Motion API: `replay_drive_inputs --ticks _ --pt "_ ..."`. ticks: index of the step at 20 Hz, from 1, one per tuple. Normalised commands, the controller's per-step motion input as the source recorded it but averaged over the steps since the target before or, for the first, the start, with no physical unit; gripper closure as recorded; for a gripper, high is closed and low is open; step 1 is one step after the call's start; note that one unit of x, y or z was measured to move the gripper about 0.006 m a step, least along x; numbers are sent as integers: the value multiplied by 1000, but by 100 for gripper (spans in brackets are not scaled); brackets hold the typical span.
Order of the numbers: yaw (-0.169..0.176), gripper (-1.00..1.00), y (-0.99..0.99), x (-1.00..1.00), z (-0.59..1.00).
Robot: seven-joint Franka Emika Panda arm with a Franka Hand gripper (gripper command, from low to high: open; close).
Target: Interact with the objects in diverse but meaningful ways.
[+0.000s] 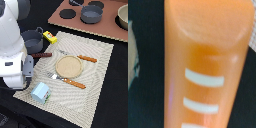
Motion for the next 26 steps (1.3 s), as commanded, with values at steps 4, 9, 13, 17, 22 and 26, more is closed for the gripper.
replay_drive_inputs --ticks 4,9,13,17,22,26 --pt "36 -100 0 -221 -406" --pt "29 -100 0 -213 -317" --pt "26 100 0 -214 -305" --pt "21 100 -25 -194 -284" --pt "17 100 -50 -140 -248" --pt "12 100 -86 -45 -224"
